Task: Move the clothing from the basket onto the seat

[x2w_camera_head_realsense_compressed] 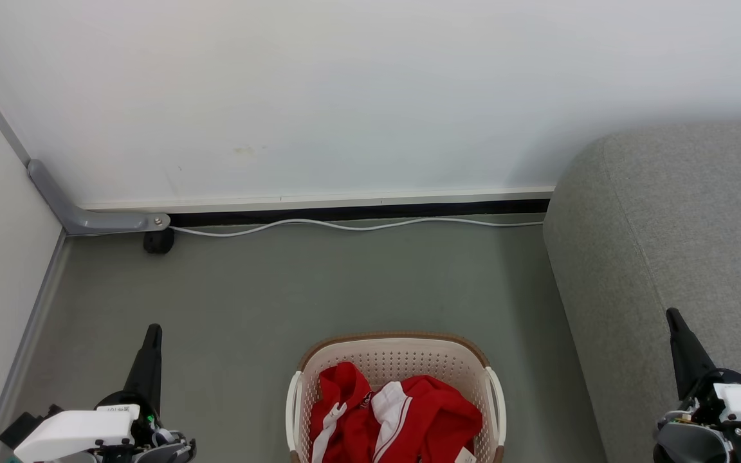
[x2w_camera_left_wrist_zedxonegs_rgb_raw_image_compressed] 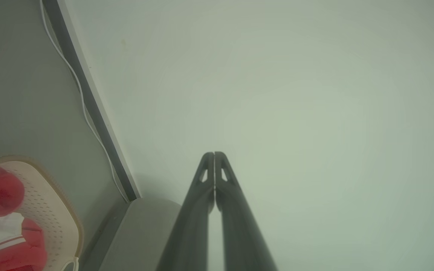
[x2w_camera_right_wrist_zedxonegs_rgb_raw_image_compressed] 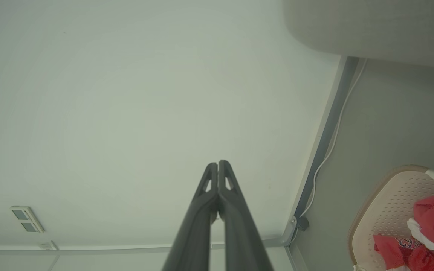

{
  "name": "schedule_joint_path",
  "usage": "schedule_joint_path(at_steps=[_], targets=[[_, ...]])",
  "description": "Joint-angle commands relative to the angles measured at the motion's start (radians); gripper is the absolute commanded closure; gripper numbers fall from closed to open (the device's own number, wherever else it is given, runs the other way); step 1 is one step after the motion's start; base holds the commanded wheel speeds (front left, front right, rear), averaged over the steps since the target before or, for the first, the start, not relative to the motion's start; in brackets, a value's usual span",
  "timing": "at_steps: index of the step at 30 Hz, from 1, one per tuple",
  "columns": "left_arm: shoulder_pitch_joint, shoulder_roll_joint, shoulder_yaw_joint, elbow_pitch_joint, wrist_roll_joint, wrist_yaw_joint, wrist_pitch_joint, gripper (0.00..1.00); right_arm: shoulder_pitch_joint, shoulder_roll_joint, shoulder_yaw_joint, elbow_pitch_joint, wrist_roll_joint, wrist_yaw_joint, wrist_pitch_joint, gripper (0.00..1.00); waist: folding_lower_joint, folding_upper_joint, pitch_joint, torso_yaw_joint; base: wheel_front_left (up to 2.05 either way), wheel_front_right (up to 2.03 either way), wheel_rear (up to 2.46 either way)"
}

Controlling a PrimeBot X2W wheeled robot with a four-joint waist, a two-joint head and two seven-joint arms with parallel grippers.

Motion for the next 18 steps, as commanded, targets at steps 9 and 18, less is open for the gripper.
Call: schedule_joint_path(at_steps=[9, 18], targets=[[-0.058, 0.018, 0.032, -0.029, -0.004, -0.009, 0.006, 1.0, -0.016, -0.01, 0.017, -0.031, 0.012, 0.002, 0.007, 1.0, 0.0, 0.0, 0.0, 0.0, 0.0, 0.0, 0.0], [-0.058, 0.018, 0.032, -0.029, -0.004, -0.009, 0.006, 1.0, -0.016, -0.01, 0.017, -0.031, 0.012, 0.002, 0.007, 1.0, 0.0, 0.0, 0.0, 0.0, 0.0, 0.0, 0.0]])
